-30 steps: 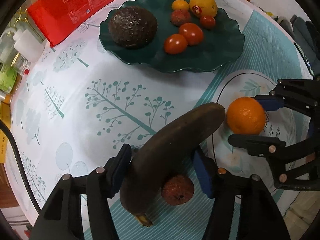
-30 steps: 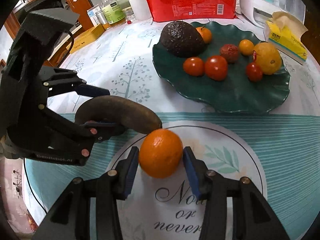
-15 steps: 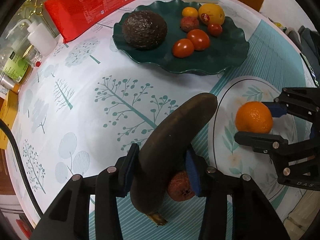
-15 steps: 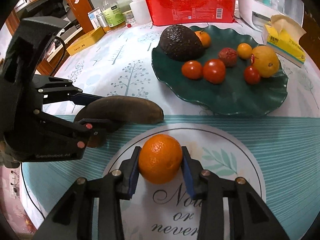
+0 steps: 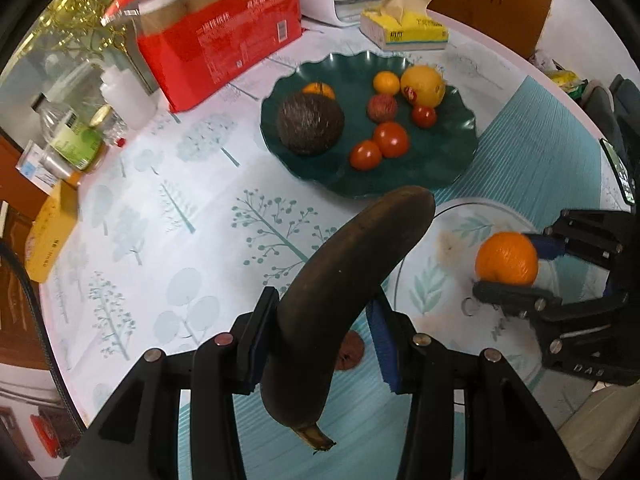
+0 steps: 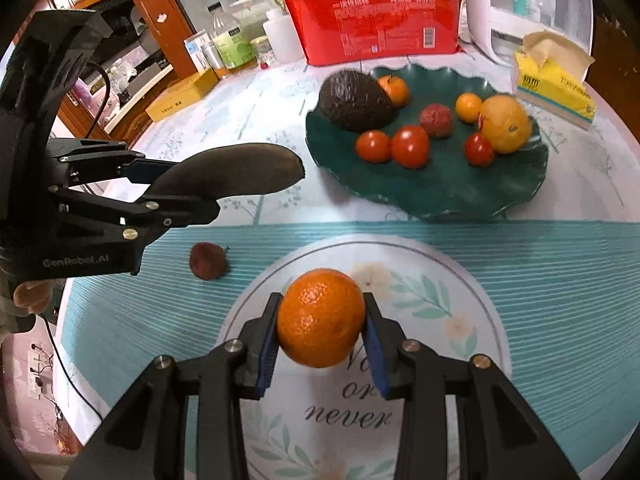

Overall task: Organize fruits
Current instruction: 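Lift and carry the banana and orange with both grippers to the green plate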

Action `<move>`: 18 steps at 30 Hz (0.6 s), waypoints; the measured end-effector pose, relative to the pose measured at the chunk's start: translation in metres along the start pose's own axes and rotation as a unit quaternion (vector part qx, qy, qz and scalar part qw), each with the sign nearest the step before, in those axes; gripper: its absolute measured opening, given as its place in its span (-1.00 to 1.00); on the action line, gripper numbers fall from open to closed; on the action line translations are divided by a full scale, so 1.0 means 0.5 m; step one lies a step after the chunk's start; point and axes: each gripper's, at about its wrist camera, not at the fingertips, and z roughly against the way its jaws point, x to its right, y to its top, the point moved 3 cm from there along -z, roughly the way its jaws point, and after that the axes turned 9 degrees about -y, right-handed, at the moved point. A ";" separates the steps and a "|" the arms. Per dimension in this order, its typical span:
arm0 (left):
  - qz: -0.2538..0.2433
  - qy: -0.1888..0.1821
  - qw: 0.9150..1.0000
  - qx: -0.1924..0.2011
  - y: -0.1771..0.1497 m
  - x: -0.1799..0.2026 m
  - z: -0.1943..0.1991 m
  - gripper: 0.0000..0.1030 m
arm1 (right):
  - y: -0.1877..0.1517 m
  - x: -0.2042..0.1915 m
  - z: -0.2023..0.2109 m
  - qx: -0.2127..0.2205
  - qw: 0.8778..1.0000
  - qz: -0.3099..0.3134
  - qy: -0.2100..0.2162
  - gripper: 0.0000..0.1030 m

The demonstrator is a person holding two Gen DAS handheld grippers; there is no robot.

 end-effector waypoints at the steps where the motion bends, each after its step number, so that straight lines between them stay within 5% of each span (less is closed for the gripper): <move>1: -0.002 0.008 1.000 0.000 0.008 0.007 0.017 -0.16 | 0.007 0.004 0.013 0.005 1.000 0.002 -0.001 -0.26; 11: 0.024 0.041 0.998 0.032 0.174 0.027 0.161 -0.15 | 0.175 0.102 0.187 0.073 0.997 0.019 -0.017 -0.26; 18: 0.048 0.059 0.995 0.060 0.339 0.029 0.162 -0.15 | 0.290 0.184 0.197 0.100 0.994 0.006 -0.036 -0.26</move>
